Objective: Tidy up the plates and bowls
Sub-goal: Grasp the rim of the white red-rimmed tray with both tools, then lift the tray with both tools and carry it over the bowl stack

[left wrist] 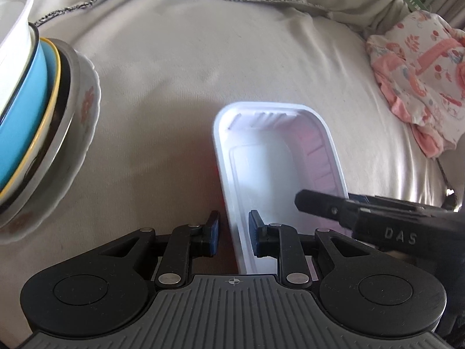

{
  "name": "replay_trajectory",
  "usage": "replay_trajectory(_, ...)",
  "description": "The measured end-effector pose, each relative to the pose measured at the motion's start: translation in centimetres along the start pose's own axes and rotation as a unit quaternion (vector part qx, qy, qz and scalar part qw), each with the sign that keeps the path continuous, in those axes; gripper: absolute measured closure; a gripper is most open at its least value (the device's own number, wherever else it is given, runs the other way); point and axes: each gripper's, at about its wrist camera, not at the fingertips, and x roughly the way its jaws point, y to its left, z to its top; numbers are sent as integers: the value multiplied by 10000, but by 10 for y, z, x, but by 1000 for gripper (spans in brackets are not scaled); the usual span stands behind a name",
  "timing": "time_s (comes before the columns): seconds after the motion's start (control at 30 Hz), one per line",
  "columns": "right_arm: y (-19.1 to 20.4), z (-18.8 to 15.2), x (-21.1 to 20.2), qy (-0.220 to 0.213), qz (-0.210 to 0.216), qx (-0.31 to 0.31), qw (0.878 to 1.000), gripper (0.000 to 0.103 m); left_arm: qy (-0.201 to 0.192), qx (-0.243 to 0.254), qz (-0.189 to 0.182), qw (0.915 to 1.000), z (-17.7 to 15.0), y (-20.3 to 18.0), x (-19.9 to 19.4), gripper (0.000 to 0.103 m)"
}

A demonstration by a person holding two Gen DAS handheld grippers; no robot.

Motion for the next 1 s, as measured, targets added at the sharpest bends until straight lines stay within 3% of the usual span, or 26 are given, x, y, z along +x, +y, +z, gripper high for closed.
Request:
replay_trajectory(0.47,14,-7,2,-91,-206,-364,9991,62,-117,-84,-2,9999,-6,-2,5,79)
replay_trajectory(0.73,10,-9,-8,-99,-63,70,9999,63,-148,-329,-184,9992,-9,9,-9,78)
replay_trajectory(0.83,18,-7,-20,-228,-69,76,9997,63,-341,-310,-344,9983,-12,11,-31,78)
replay_trajectory(1.0,64,15,-52,-565,49,-315,9979,63,-1108,-248,-399,9927,-9,20,-108,78)
